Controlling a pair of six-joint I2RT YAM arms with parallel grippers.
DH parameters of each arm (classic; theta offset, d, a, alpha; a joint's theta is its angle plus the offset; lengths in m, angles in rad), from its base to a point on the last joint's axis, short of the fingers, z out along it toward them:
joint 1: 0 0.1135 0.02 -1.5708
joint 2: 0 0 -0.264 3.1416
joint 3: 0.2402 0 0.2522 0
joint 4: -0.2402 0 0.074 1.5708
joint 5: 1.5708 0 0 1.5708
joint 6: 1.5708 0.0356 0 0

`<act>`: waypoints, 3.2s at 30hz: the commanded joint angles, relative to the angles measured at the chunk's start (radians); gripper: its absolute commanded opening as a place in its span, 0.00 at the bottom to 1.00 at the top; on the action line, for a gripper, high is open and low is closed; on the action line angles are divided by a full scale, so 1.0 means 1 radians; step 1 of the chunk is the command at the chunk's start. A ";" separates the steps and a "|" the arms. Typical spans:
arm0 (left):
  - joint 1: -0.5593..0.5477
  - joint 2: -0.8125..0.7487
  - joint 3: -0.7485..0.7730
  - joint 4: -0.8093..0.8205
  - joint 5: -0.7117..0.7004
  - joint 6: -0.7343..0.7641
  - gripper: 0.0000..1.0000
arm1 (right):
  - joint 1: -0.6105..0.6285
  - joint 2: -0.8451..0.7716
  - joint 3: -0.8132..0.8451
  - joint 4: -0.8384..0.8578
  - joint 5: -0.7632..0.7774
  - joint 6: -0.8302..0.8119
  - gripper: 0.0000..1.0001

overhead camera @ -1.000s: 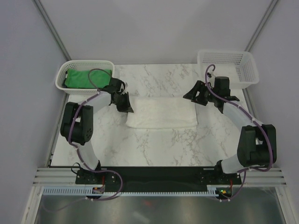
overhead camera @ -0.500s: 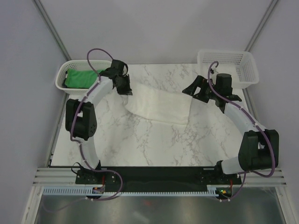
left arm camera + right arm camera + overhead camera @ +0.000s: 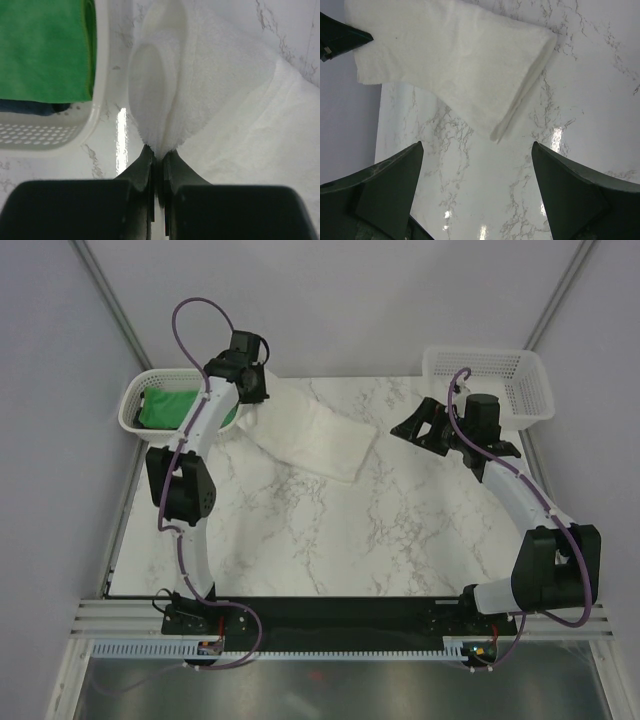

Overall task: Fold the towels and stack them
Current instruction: Neatly place the folded towel into the bin

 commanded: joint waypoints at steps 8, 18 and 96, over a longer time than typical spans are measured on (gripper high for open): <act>0.131 0.093 0.217 -0.019 -0.161 0.109 0.02 | 0.002 -0.039 0.033 0.026 -0.026 -0.026 0.98; 0.221 0.162 0.317 0.051 -0.220 0.160 0.02 | 0.001 -0.062 0.001 0.049 -0.023 -0.032 0.98; 0.514 0.419 0.274 0.623 -0.323 0.485 0.43 | 0.001 -0.003 -0.004 0.074 -0.047 -0.021 0.98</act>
